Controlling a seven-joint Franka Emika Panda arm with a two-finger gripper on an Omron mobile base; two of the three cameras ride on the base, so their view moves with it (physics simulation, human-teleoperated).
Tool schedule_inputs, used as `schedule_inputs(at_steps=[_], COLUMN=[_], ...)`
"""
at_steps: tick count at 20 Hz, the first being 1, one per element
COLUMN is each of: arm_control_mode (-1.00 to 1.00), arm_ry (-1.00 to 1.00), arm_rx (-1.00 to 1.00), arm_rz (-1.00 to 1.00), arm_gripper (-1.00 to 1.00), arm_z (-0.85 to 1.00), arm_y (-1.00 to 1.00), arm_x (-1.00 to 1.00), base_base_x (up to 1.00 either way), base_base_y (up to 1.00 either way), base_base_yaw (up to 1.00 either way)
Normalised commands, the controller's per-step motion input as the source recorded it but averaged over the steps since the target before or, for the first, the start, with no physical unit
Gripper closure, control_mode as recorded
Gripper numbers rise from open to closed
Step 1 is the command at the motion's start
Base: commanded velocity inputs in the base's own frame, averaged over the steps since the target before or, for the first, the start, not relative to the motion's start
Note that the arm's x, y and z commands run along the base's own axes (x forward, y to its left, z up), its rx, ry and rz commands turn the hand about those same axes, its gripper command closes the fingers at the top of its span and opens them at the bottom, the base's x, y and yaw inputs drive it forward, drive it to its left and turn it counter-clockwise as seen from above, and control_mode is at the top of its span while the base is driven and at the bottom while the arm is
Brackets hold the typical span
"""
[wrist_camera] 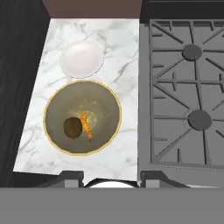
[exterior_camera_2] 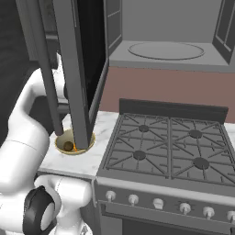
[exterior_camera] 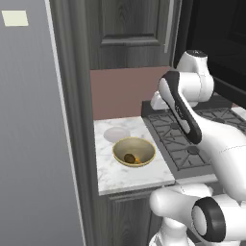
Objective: Remove the kiwi from the bowl and place it on the small plate. Then place the bowl with only the shrimp in the microwave, close the door, and press the start button to microwave the shrimp.
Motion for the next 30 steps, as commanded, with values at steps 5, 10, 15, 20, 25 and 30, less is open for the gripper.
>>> schedule_inputs(at_steps=[5, 10, 15, 20, 25, 30], arm_control_mode=[-1.00, -1.00, -1.00, -1.00, -1.00, -1.00], arm_ry=[0.00, 0.24, 0.32, 0.10, 0.00, 0.00], arm_rx=[-0.04, -0.10, 0.01, 0.02, 0.00, 0.00], arm_rz=[0.00, -0.05, -0.07, -0.05, 0.00, 0.00], arm_gripper=[-1.00, -1.00, -1.00, -1.00, -1.00, -1.00], arm_z=[-0.22, -0.89, -0.75, -0.56, -0.51, -0.43], arm_y=[0.28, 0.91, 0.45, 0.18, 0.08, 0.14], arm_x=[-0.20, 0.25, 0.37, 0.29, 0.05, 0.01], base_base_x=[0.00, 0.00, 0.00, 0.00, 0.00, 0.00], base_base_y=[0.00, 0.00, 0.00, 0.00, 0.00, 0.00], base_base_yaw=[0.00, 0.00, 0.00, 0.00, 0.00, 0.00])
